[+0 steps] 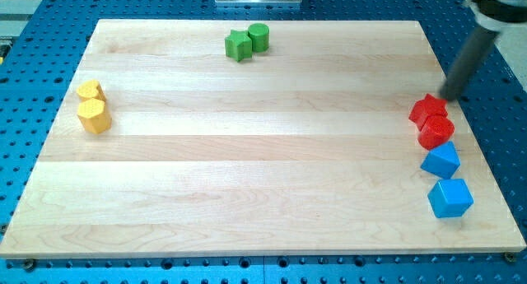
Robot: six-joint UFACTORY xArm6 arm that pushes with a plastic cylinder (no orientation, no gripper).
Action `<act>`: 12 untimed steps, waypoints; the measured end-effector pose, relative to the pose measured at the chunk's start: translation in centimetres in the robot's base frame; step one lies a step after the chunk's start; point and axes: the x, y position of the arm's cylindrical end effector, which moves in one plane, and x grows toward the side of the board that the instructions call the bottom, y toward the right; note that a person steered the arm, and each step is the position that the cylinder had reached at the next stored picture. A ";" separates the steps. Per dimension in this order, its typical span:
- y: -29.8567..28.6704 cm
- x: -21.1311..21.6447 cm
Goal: Move the green blocks towards the top of the red star
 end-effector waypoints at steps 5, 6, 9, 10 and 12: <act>-38.2 -13.0; -24.8 -11.9; -5.7 -8.9; -4.9 -6.5; -8.7 -8.4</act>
